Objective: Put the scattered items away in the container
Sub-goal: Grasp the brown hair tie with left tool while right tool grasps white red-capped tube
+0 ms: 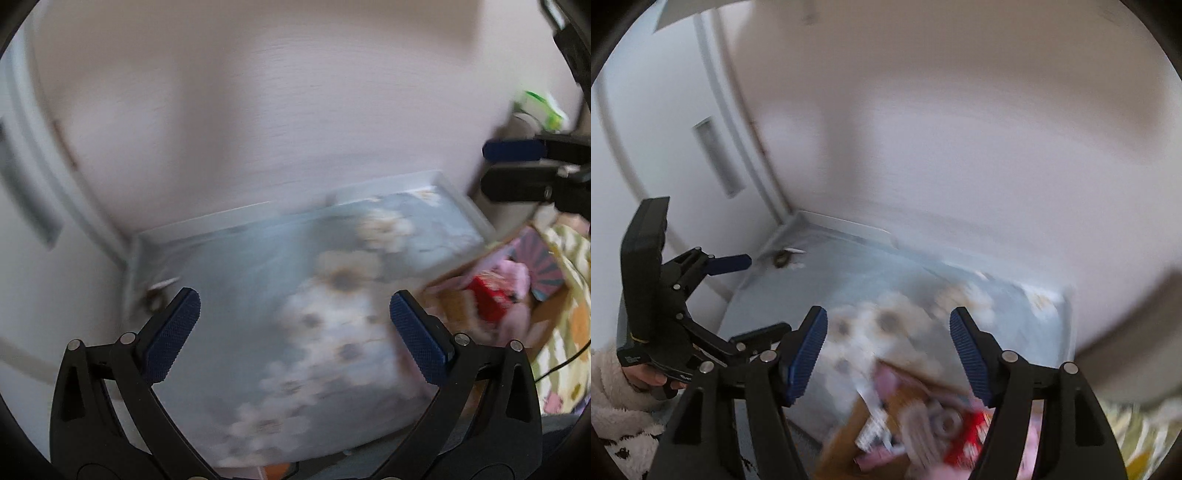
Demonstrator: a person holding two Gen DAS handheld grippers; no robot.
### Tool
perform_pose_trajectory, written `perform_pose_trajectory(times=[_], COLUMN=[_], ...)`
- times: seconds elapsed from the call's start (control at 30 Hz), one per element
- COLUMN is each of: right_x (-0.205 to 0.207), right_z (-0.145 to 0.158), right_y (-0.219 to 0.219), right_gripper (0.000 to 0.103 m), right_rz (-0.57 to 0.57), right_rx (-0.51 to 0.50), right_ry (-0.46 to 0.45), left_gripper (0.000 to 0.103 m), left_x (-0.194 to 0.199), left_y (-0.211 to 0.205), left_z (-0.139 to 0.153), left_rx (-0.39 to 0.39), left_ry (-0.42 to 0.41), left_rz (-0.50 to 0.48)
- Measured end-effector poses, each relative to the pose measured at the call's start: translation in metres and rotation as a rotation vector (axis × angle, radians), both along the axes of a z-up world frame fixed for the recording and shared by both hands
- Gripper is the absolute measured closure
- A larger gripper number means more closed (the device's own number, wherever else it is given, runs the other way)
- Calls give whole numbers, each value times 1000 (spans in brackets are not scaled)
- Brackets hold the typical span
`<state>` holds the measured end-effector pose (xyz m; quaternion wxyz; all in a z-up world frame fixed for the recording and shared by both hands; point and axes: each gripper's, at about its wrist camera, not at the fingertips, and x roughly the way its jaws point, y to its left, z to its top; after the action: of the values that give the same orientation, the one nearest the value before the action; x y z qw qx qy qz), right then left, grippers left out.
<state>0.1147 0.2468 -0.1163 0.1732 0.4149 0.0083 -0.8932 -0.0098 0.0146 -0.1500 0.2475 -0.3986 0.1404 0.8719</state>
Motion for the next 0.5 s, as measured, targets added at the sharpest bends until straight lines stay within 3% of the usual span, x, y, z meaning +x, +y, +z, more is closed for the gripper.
perform_pose_trajectory(times=[0.13, 0.3, 0.5], right_x=[-37, -84, -143], right_z=[2, -7, -42], right_y=[-47, -97, -164], right_gripper=[38, 38, 38], right_rz=[185, 390, 614], right_rx=[52, 115, 134], right_ry=[24, 21, -13], left_gripper=[0, 0, 0], left_x=[-17, -42, -84], left_y=[-39, -70, -79], left_z=[-7, -23, -75], left_rx=[-36, -80, -175], left_ry=[34, 61, 110], left_rz=[68, 63, 24])
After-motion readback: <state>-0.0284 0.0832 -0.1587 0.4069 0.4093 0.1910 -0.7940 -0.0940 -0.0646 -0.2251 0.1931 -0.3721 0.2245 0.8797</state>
